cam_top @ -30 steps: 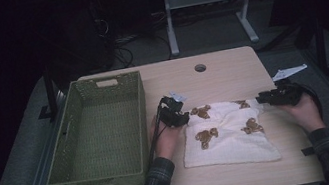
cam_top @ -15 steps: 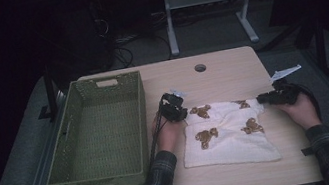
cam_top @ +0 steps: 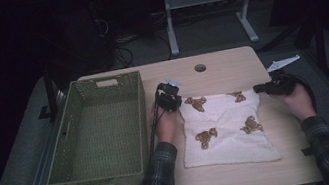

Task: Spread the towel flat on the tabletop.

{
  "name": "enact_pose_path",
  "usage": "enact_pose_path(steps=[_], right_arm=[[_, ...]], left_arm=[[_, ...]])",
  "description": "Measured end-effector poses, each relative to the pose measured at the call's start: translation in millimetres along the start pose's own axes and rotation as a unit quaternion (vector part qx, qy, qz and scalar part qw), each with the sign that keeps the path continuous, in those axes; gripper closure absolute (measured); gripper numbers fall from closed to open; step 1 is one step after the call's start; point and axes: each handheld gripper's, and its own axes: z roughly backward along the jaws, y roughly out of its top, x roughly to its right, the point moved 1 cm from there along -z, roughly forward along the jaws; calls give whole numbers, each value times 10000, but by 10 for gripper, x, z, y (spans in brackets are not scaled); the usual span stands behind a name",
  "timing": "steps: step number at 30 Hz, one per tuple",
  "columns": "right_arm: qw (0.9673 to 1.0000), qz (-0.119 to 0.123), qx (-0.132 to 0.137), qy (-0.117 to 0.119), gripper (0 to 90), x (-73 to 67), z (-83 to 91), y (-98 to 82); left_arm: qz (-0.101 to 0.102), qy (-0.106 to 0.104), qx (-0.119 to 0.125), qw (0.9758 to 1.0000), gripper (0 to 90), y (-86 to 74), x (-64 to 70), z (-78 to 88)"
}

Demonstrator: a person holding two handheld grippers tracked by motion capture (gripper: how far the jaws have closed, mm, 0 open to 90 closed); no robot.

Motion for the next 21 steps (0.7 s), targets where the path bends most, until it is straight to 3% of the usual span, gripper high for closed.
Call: enact_pose_path(steps=[4,10,14,17,21], right_arm=[[10000,-10,-3,-9,866,74,-36,121],[10000,-40,52,-11,866,168,-93,253],[10000,-38,39,-42,867,227,-156,310],[10000,-65,7,-67,867,261,-199,338],[9998,-70,193,4,866,265,-165,376]], left_arm=[[-21,101,-5,9999,870,85,-65,-33],[147,163,58,9997,870,148,-182,-124],[36,246,84,9997,870,202,-224,-185],[71,285,97,9995,870,238,-263,-225],[111,243,238,9994,870,289,-276,-176]])
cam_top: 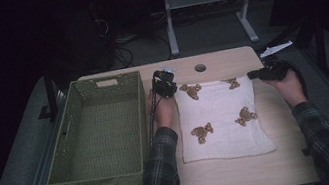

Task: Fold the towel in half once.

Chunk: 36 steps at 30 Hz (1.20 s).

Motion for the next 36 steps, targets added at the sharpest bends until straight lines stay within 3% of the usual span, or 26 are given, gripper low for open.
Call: enact_pose_path(steps=[9,14,21,25,29,36], right_arm=[[9996,153,201,81,867,-105,189,15],[9994,127,313,55,872,-82,324,-21],[9979,261,584,16,872,-157,539,137],[9981,312,525,22,872,-213,515,46],[9983,185,545,90,872,-251,517,-115],[9985,192,491,140,872,-396,565,-382]], left_arm=[[-17,-102,287,9995,870,67,55,276],[113,-121,471,9988,873,82,22,418],[35,-80,681,9976,873,189,93,601],[-24,-112,605,9981,872,112,154,638],[-105,-31,529,9985,872,15,185,662],[-124,-112,412,9990,873,-295,297,724]])
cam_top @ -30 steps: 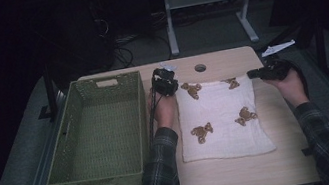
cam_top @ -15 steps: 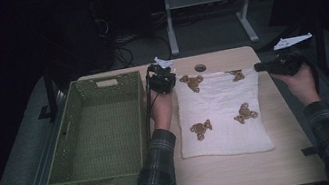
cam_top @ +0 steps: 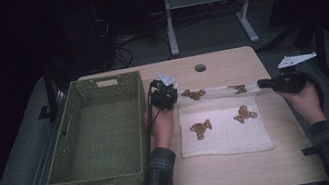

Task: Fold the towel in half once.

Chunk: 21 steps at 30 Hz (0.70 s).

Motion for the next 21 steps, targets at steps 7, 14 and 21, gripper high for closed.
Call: enact_pose_path(steps=[7,14,21], right_arm=[[10000,87,45,17,872,-222,146,-220],[9998,213,-44,25,872,-419,300,-361],[9996,194,-41,187,873,-599,428,-503]], left_arm=[[-27,53,45,10000,872,-199,125,174],[27,39,122,9999,873,-365,262,329],[-45,130,46,9999,873,-549,389,479]])
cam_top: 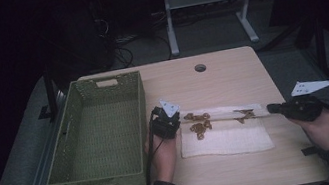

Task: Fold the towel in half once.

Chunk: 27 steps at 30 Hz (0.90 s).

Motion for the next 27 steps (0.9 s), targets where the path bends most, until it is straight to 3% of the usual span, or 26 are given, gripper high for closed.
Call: enact_pose_path(steps=[10,17,27], right_arm=[[9998,96,-85,141,872,-221,103,-175],[9992,128,-276,269,872,-355,111,-293],[9985,86,-352,413,872,-426,163,-425]], left_arm=[[21,132,45,9999,874,-241,162,175],[198,-38,39,9998,873,-413,195,254],[187,-99,18,9998,872,-540,290,348]])
